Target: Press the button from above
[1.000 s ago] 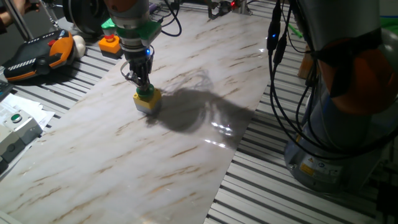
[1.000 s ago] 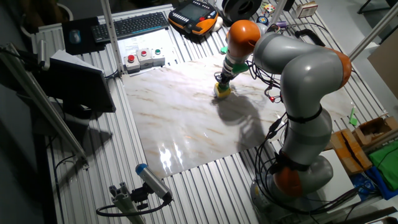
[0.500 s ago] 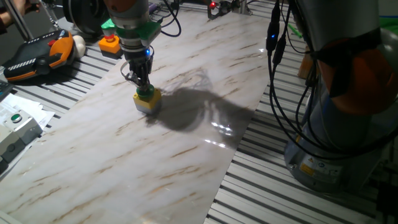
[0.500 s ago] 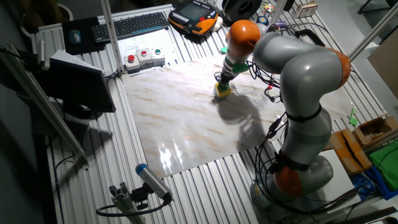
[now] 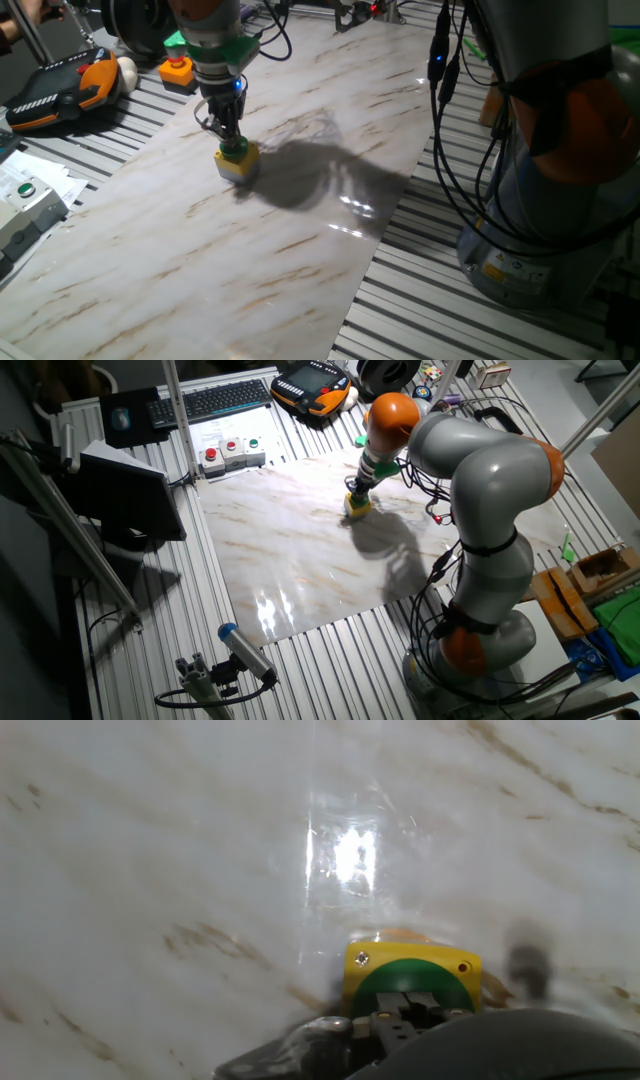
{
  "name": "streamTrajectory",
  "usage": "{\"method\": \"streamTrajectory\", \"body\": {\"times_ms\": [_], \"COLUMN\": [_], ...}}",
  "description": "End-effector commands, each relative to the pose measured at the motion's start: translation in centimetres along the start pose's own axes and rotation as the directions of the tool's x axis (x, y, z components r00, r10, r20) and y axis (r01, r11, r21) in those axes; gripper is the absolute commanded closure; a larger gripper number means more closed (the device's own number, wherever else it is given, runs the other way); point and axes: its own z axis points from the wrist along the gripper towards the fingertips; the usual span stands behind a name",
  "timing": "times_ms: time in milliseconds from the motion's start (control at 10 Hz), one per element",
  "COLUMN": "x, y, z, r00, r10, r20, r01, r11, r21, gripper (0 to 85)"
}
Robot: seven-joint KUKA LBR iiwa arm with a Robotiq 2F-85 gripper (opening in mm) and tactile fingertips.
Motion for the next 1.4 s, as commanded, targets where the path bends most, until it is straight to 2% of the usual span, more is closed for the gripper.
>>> {"method": "streamTrajectory", "body": {"times_ms": [0, 500, 900, 1200, 1300], "x": [0.0, 0.3, 0.7, 1.3, 1.7], "y": [0.0, 0.1, -0.6, -0.8, -1.1], "z": [-0.4, -4.0, -7.2, -8.4, -9.2], "r00": [1.000, 1.000, 0.999, 0.999, 0.999], "r10": [0.000, 0.007, -0.011, -0.016, -0.017], "r20": [-0.003, -0.025, -0.042, -0.043, -0.044], "r01": [0.000, -0.006, 0.014, 0.020, 0.021], "r11": [1.000, 1.000, 0.998, 0.996, 0.996], "r21": [0.003, 0.029, 0.058, 0.083, 0.083], "gripper": [84.3, 84.3, 84.3, 84.3, 84.3]}}
